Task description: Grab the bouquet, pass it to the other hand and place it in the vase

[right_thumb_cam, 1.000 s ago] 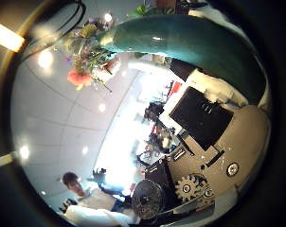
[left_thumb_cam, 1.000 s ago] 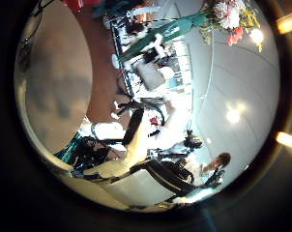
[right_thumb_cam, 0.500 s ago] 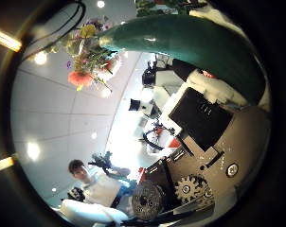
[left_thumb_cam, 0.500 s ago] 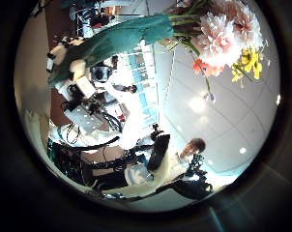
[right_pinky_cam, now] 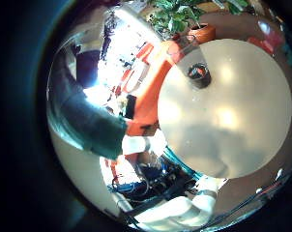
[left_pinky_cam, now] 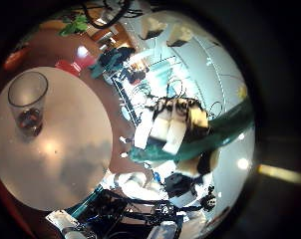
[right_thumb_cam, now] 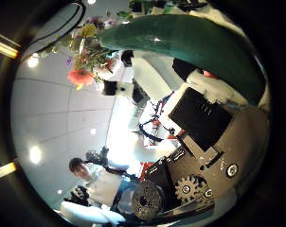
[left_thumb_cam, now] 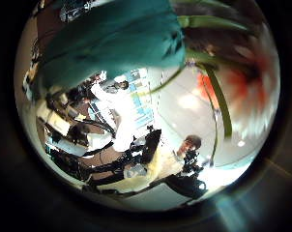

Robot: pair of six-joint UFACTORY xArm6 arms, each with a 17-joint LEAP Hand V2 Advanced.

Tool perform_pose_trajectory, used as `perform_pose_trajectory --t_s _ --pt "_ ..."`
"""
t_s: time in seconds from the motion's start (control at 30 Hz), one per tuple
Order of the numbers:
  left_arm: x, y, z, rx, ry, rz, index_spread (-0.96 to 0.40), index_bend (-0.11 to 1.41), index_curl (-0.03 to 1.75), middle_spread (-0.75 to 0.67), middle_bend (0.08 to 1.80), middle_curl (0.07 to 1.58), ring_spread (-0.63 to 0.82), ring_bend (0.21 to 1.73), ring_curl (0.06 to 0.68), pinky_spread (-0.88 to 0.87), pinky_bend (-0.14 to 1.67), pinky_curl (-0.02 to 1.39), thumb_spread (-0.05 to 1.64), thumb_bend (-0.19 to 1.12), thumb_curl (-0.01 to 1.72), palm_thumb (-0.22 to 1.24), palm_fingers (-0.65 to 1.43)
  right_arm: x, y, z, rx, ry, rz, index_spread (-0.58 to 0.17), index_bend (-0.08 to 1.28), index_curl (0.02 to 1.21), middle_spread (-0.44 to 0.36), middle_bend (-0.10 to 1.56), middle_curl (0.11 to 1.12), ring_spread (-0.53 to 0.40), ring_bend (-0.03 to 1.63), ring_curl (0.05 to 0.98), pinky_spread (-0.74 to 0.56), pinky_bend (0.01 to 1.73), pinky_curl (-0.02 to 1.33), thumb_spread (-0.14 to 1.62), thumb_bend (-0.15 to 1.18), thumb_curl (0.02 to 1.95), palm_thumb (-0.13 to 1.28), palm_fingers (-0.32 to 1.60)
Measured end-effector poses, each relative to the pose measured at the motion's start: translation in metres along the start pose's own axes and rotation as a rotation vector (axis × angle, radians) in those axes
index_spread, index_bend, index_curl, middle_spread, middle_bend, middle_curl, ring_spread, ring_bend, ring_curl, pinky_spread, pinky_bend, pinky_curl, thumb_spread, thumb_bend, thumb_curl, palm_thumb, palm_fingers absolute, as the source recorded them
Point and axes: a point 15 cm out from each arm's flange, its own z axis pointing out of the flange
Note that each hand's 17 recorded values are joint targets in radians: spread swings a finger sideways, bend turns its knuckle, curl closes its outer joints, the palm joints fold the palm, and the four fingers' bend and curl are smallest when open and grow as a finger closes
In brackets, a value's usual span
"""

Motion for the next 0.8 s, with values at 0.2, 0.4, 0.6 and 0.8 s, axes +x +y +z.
perform_pose_trajectory --t_s 0.2,0.4,0.6,0.8 --pt "0.006 -0.002 0.013 -0.013 0.046 -0.007 0.07 0.18 0.35 0.15 0.58 0.49 0.28 0.59 0.197 0.29 0.23 0.30 0.94 -0.01 0.36 0.35 0.62 0.012 0.000 0.006 -0.019 0.034 0.026 -0.224 1.20 0.90 -0.137 1.37 0.83 -0.188 1.48 0.697 -0.21 1.22 0.95 0.79 0.07 1.46 1.11 1.13" --pt "0.014 -0.006 0.021 0.010 0.170 -0.084 -0.15 0.29 0.40 -0.15 0.82 0.68 -0.26 1.13 0.393 -0.19 0.85 0.53 0.96 0.16 0.47 0.79 1.35 0.028 -0.006 0.008 -0.008 0.088 0.049 -0.224 1.20 0.90 -0.138 1.37 0.83 -0.189 1.48 0.700 -0.21 1.22 0.96 0.79 0.04 1.47 1.08 1.12" --pt "0.021 -0.020 0.016 0.128 0.211 -0.057 -0.38 0.67 0.60 -0.32 1.04 0.82 -0.38 1.36 0.501 -0.37 1.14 0.70 0.98 0.22 0.57 0.97 1.24 0.050 0.000 0.009 0.012 0.084 0.128 -0.232 1.15 0.89 -0.149 1.30 0.81 -0.196 1.43 0.680 -0.24 1.19 0.93 0.84 -0.07 1.34 0.85 1.07" --pt "0.043 -0.035 0.004 0.161 0.153 0.020 -0.51 0.83 0.76 -0.40 1.16 0.88 -0.40 1.47 0.543 -0.45 1.23 0.79 1.01 0.22 0.65 1.02 1.11 0.076 0.008 0.000 0.070 0.081 0.212 -0.302 0.79 0.80 -0.192 1.10 0.74 -0.248 1.31 0.614 -0.41 1.13 0.82 0.94 -0.04 1.08 0.76 0.70"
